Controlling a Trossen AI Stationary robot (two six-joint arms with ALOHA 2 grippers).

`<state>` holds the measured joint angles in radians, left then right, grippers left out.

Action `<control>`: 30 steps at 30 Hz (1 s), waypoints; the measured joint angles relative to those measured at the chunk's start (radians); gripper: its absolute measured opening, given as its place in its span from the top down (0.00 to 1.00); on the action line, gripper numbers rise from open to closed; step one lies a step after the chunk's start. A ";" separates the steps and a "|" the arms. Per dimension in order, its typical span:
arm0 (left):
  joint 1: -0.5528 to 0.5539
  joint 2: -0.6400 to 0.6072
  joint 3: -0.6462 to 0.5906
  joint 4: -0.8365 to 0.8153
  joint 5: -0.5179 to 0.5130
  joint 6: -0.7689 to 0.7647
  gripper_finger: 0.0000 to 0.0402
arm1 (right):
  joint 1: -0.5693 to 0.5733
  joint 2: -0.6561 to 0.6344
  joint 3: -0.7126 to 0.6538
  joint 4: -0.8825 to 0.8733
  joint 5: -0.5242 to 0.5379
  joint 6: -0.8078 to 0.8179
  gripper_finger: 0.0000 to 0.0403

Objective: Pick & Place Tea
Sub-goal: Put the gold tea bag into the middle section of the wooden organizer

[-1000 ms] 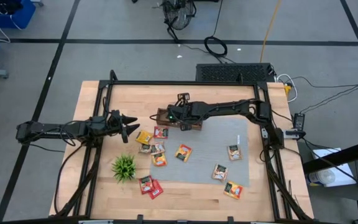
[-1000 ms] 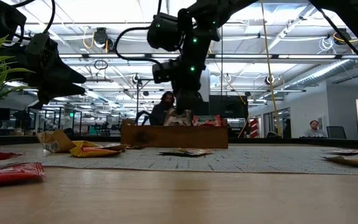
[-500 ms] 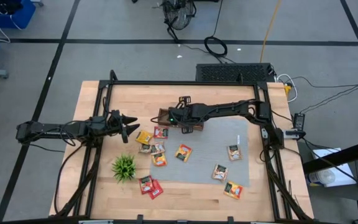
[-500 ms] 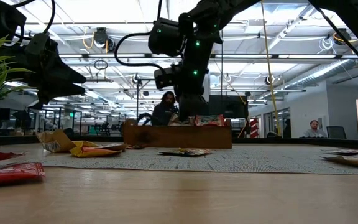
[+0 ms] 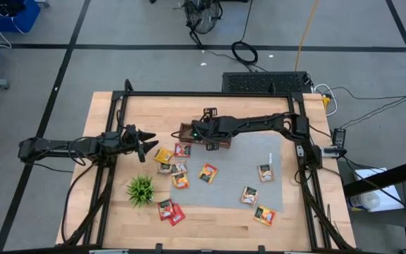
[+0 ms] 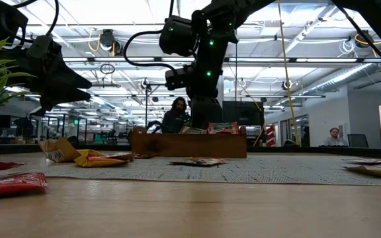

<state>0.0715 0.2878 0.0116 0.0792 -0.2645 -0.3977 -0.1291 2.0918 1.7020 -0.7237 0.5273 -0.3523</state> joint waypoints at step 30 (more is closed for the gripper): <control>0.000 0.000 0.000 0.000 0.000 0.000 0.47 | 0.020 -0.303 0.009 -0.443 -0.249 0.439 0.60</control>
<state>0.0715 0.2878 0.0114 0.0788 -0.2646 -0.3977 -0.1094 1.7885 1.7114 -1.1668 0.2779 0.0867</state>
